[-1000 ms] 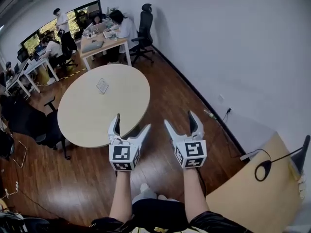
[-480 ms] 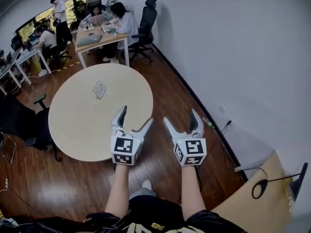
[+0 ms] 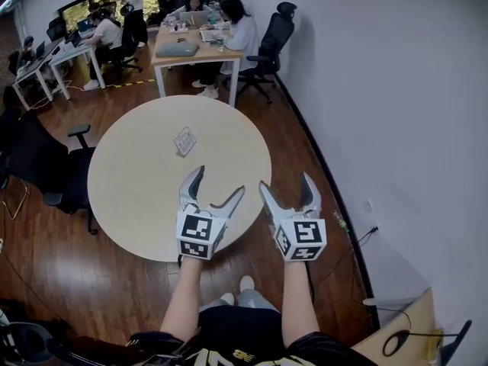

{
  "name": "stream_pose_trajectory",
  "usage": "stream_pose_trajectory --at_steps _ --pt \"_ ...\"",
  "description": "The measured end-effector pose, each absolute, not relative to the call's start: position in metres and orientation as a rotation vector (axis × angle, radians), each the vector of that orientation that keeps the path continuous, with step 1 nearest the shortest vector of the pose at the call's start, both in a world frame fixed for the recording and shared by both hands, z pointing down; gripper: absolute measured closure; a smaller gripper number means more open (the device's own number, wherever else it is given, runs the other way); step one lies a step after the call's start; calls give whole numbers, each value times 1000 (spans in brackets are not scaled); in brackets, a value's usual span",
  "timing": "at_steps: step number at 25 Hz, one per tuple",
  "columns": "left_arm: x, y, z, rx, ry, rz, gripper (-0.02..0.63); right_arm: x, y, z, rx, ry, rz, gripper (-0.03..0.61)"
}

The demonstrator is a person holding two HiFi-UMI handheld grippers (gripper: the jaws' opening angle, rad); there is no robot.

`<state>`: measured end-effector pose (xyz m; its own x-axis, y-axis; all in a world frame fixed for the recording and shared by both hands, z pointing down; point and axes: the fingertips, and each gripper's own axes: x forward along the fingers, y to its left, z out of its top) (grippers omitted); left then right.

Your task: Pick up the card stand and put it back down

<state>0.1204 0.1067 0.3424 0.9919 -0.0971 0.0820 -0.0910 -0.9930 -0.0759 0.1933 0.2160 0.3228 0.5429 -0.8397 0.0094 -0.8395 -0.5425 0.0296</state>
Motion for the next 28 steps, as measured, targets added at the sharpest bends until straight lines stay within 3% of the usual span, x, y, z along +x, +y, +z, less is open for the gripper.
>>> stream_pose_trajectory --at_steps 17,28 --pt "171 -81 359 -3017 697 -176 189 252 -27 345 2255 -2142 20 153" --pt "132 -145 378 -2969 967 -222 189 250 -88 362 2140 -2257 48 154"
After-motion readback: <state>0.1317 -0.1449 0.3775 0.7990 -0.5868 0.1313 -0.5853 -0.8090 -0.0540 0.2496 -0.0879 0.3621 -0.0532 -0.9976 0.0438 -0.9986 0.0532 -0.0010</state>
